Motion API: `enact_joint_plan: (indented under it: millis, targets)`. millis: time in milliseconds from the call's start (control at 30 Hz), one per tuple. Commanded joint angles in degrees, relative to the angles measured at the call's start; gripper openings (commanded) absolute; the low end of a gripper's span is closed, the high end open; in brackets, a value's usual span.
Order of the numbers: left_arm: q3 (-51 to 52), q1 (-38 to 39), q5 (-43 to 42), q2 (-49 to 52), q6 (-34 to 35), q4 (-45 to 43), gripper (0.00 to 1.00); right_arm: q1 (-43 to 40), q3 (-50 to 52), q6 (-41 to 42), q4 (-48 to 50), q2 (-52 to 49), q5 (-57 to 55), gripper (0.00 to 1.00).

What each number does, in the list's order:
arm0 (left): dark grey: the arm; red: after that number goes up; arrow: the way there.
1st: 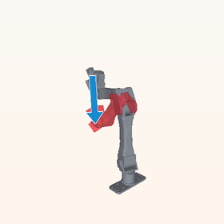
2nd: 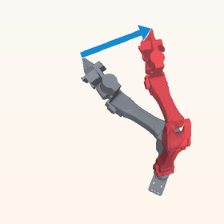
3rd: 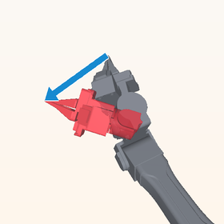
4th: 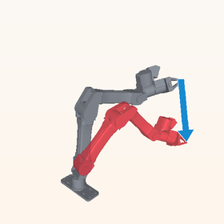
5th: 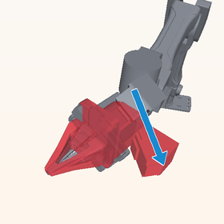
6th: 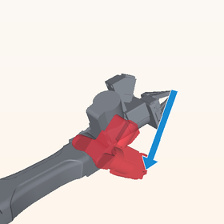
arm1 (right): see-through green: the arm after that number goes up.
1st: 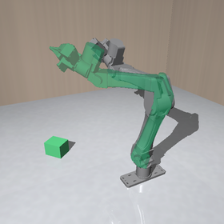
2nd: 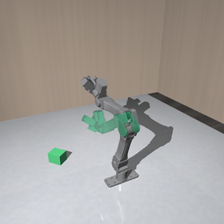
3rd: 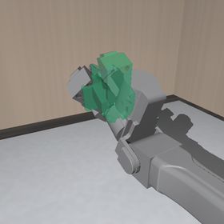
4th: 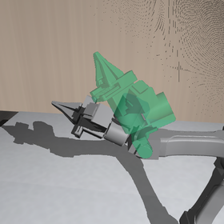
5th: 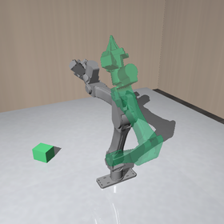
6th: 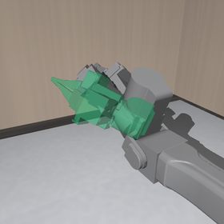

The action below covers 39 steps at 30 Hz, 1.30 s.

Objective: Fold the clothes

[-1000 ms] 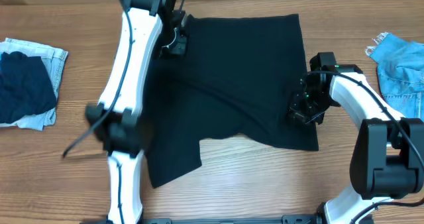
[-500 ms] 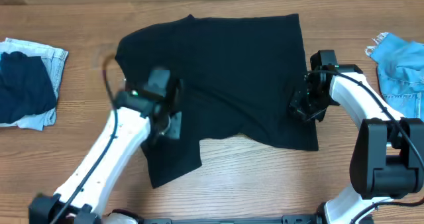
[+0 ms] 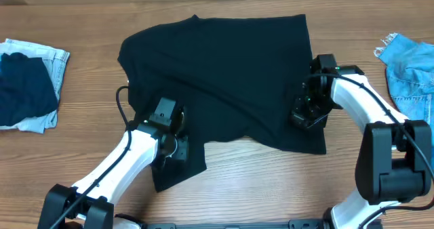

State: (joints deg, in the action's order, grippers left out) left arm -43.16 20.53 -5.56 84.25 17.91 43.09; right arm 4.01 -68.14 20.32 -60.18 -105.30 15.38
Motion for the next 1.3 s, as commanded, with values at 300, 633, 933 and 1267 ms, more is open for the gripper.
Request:
enact_joint_plan:
  millis: [300, 633, 933, 1267]
  targets:
    - [3.04, -0.26, -10.14, -0.46, 7.65, 6.21, 0.27, 1.07, 12.59, 1.20, 13.79, 0.90, -2.27, 0.04]
    - [4.20, -0.26, 8.17, -0.24, 18.99, -4.24, 0.07, 1.07, 12.59, 1.14, 12.07, 0.90, -4.07, 0.04]
    - [9.66, -0.28, 0.02, -0.24, 33.99, 0.22, 0.04, -2.49, 12.59, 9.29, 8.83, 0.92, -14.93, 0.04]
    - [9.66, -0.26, -2.01, -0.24, 33.09, 10.64, 0.04, -10.03, 12.57, 6.49, 10.73, 0.92, -14.91, 0.04]
